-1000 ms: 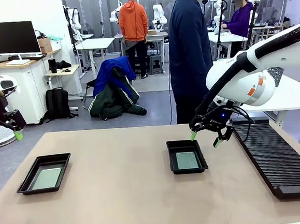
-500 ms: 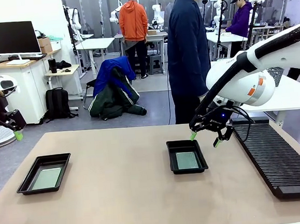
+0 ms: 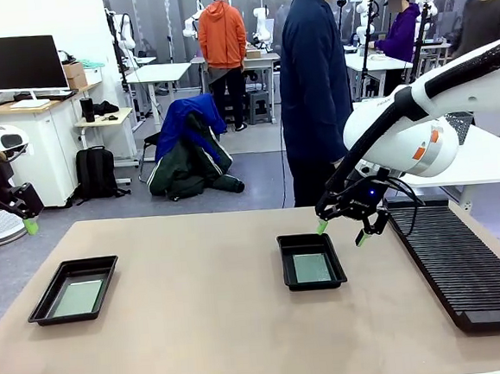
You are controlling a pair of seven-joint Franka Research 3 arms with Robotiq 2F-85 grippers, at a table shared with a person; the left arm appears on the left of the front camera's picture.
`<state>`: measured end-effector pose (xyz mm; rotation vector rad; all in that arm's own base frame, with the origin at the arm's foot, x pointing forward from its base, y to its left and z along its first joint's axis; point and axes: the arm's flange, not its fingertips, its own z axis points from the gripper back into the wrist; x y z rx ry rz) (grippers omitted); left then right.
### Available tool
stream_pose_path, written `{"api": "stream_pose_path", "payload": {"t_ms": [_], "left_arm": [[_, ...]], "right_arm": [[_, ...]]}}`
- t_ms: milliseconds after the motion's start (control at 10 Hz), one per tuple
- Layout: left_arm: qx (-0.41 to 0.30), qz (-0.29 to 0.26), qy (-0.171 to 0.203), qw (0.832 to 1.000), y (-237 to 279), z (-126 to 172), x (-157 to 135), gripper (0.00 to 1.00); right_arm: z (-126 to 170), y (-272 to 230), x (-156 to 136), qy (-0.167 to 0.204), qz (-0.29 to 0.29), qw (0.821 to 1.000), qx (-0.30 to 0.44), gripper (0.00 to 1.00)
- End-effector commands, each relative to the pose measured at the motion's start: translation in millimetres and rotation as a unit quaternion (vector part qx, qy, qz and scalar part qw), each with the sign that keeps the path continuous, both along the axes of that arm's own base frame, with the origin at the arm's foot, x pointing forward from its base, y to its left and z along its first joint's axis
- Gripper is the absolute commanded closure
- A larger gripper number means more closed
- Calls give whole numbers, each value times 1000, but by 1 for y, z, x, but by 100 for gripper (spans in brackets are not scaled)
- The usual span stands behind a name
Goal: Inspect and transfer BCBs to ESD trays.
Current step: Pick up the Blank PCB from the PCB Rack and place it in the right ESD tray, then pick up the ESD tray and place it on the left side of the table.
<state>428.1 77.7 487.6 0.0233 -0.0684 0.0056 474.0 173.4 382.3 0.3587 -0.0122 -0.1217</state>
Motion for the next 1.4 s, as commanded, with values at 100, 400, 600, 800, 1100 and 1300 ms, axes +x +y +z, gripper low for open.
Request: {"api": "stream_pose_path", "payload": {"t_ms": [100,400,600,800,1100,1300], "left_arm": [[1,8,-2,1000,-1,-1,-2,0],[1,8,-2,1000,-1,-1,-2,0],[1,8,-2,1000,-1,-1,-2,0],[1,8,-2,1000,-1,-1,-2,0],[-1,3,-14,1000,-27,7,8,0],[5,-2,-3,1000,-84,31,16,0]], "right_arm": [[-1,1,0,1,0,1000,0,0],[-1,1,0,1,0,1000,0,0],[-1,1,0,1,0,1000,0,0],[-1,1,0,1,0,1000,0,0],[7,-29,-14,-10,-8,999,32,0],[12,-84,-37,-30,-18,996,77,0]]}}
